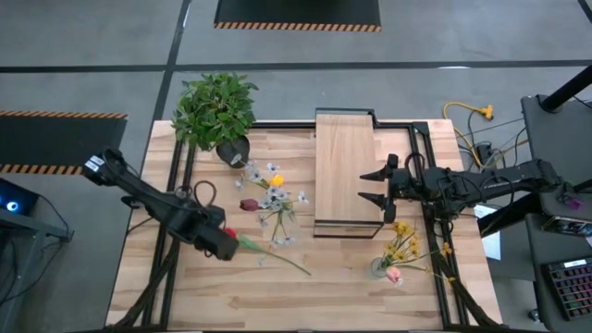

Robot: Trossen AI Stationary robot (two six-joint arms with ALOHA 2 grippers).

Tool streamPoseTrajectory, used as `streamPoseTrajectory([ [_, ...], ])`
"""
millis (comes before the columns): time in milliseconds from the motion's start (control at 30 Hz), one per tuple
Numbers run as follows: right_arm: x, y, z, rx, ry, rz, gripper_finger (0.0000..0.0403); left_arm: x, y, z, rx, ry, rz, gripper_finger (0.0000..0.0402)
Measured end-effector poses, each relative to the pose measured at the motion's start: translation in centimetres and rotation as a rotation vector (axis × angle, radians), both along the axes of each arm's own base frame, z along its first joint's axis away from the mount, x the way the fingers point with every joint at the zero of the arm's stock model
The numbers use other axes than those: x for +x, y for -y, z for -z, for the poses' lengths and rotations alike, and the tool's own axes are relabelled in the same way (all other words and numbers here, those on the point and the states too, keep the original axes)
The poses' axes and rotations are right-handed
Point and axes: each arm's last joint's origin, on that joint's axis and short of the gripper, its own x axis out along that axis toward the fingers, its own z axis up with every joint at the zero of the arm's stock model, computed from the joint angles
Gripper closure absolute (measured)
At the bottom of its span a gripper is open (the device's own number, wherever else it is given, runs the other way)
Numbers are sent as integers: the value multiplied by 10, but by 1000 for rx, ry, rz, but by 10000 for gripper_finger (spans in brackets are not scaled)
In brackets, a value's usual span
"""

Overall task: Pick and place flowers into a vace then onto a shelf
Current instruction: Put the red flower into the left transparent glass vase

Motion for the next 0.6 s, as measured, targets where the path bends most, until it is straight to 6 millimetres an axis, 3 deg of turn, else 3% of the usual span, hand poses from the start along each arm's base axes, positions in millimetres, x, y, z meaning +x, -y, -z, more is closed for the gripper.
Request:
streamPoseTrajectory([
  [267, 0, 0, 5, -38, -22, -11, 173, 16, 18, 21, 24, -85, -217, 2],
  [600, -2, 0, 19, -44, -60, -14, 175, 45, 29, 62, 314, 9, -591, 2],
])
